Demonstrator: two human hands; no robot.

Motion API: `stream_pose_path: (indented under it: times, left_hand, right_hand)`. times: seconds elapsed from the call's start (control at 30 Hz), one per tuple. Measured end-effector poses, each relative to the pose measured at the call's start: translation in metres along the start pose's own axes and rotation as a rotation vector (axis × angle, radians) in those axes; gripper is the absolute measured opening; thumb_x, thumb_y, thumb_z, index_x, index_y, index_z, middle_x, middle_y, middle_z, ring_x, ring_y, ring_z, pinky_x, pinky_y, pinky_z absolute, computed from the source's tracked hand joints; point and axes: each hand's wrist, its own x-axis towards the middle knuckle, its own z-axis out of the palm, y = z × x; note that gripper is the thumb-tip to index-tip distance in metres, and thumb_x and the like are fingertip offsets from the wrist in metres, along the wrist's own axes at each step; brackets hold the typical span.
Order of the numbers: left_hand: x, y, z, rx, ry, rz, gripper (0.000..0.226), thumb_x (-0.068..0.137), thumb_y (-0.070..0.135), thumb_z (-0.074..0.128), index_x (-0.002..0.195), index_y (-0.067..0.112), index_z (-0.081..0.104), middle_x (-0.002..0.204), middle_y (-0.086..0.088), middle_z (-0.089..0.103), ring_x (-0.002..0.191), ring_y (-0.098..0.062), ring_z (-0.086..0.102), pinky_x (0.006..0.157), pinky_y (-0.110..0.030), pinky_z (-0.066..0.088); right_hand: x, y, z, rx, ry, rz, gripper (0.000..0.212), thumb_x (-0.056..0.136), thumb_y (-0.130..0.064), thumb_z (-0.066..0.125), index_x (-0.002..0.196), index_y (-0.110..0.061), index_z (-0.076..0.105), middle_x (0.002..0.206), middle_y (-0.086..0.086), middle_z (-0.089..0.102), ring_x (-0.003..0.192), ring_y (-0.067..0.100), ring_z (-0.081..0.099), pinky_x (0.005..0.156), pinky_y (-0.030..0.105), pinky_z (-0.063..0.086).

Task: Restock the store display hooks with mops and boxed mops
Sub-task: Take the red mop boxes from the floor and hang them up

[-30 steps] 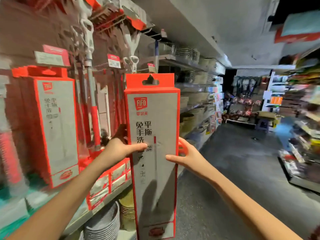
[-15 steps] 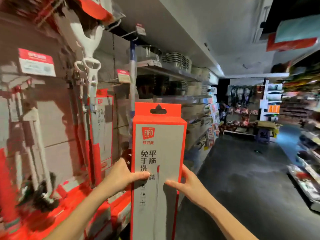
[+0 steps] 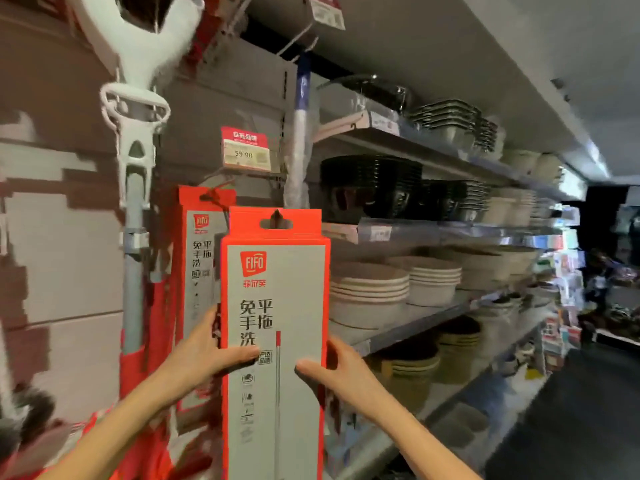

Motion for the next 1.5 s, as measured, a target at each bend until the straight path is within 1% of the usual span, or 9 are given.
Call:
stream_pose_path:
  times: [0.1, 0.27, 0.43, 0.5, 0.63, 0.8, 1.0, 1.3, 1.5]
  left_hand:
    - [0.031, 0.000, -0.008, 0.027, 0.162, -0.031, 0.063, 0.062, 0.016, 0.086, 0.106, 0.034, 0.045, 0.084, 0.028, 0.068, 0.079, 0.017, 0.062, 0.069, -0.008, 0.048]
    - [0.071, -0.001, -0.025, 0.164, 0.320, -0.064, 0.067, 0.063, 0.024, 0.087, 0.113, 0.033, 0.044, 0.090, 0.025, 0.064, 0.079, 0.021, 0.056, 0.066, -0.005, 0.042]
    - [0.098, -0.006, -0.046, 0.186, 0.381, -0.078, 0.080, 0.048, 0.051, 0.086, 0.116, 0.033, 0.047, 0.100, 0.016, 0.069, 0.093, -0.004, 0.065, 0.080, -0.035, 0.053]
    - [0.107, -0.012, -0.054, 0.183, 0.403, -0.083, 0.085, 0.044, 0.056, 0.082, 0.117, 0.032, 0.048, 0.101, 0.016, 0.069, 0.091, 0.000, 0.065, 0.077, -0.027, 0.053]
    - [0.132, -0.029, -0.059, 0.164, 0.398, -0.086, 0.060, 0.068, 0.018, 0.083, 0.116, 0.025, 0.048, 0.098, 0.015, 0.066, 0.083, 0.014, 0.062, 0.060, -0.004, 0.045]
    - [0.156, -0.060, -0.064, 0.154, 0.384, -0.136, 0.056, 0.064, 0.031, 0.084, 0.107, 0.037, 0.048, 0.097, 0.014, 0.070, 0.088, -0.006, 0.067, 0.066, -0.025, 0.051]
    - [0.177, -0.077, -0.067, 0.109, 0.395, -0.129, 0.054, 0.070, 0.027, 0.081, 0.113, 0.028, 0.048, 0.099, 0.013, 0.069, 0.081, -0.001, 0.067, 0.061, -0.018, 0.047]
    - [0.187, -0.101, -0.071, 0.064, 0.466, -0.145, 0.090, 0.047, 0.049, 0.087, 0.123, 0.030, 0.043, 0.099, 0.006, 0.069, 0.086, -0.010, 0.067, 0.074, -0.038, 0.056]
    - [0.185, -0.111, -0.065, 0.059, 0.516, -0.139, 0.092, 0.062, 0.033, 0.087, 0.134, 0.030, 0.030, 0.102, 0.014, 0.058, 0.081, 0.005, 0.058, 0.068, -0.014, 0.042]
  right_hand:
    - [0.062, 0.009, -0.008, 0.016, -0.090, -0.071, 0.063, 0.077, -0.053, 0.068, 0.133, -0.051, 0.040, 0.120, -0.029, 0.060, 0.112, -0.001, 0.058, 0.096, 0.029, 0.049]
    - [0.135, 0.014, -0.006, 0.146, -0.139, -0.174, 0.052, 0.086, -0.015, 0.069, 0.131, -0.029, 0.047, 0.113, -0.025, 0.060, 0.099, -0.015, 0.058, 0.078, 0.004, 0.044]
    - [0.187, 0.019, 0.008, 0.165, -0.154, -0.247, 0.048, 0.085, -0.028, 0.069, 0.128, -0.038, 0.049, 0.110, -0.030, 0.061, 0.102, -0.016, 0.057, 0.081, 0.006, 0.045]
    - [0.205, 0.020, 0.015, 0.167, -0.145, -0.270, 0.043, 0.086, -0.026, 0.069, 0.123, -0.039, 0.051, 0.107, -0.031, 0.061, 0.102, -0.016, 0.057, 0.081, 0.006, 0.045]
    - [0.233, 0.031, 0.026, 0.172, -0.166, -0.289, 0.039, 0.089, -0.017, 0.066, 0.111, -0.044, 0.049, 0.099, -0.034, 0.060, 0.096, -0.021, 0.057, 0.076, 0.001, 0.042]
    - [0.257, 0.047, 0.039, 0.165, -0.205, -0.282, 0.044, 0.089, -0.028, 0.064, 0.128, -0.035, 0.046, 0.116, -0.030, 0.057, 0.110, -0.014, 0.054, 0.084, 0.004, 0.043]
    - [0.279, 0.052, 0.054, 0.179, -0.200, -0.277, 0.048, 0.093, -0.027, 0.060, 0.136, -0.030, 0.042, 0.116, -0.029, 0.058, 0.112, -0.012, 0.054, 0.086, 0.007, 0.046]
    - [0.297, 0.061, 0.071, 0.232, -0.222, -0.226, 0.048, 0.093, -0.025, 0.060, 0.136, -0.030, 0.041, 0.120, -0.025, 0.058, 0.112, -0.013, 0.053, 0.081, 0.005, 0.044]
    - [0.299, 0.069, 0.083, 0.281, -0.240, -0.188, 0.050, 0.093, -0.029, 0.059, 0.137, -0.035, 0.038, 0.121, -0.027, 0.057, 0.108, -0.017, 0.053, 0.077, 0.004, 0.045]
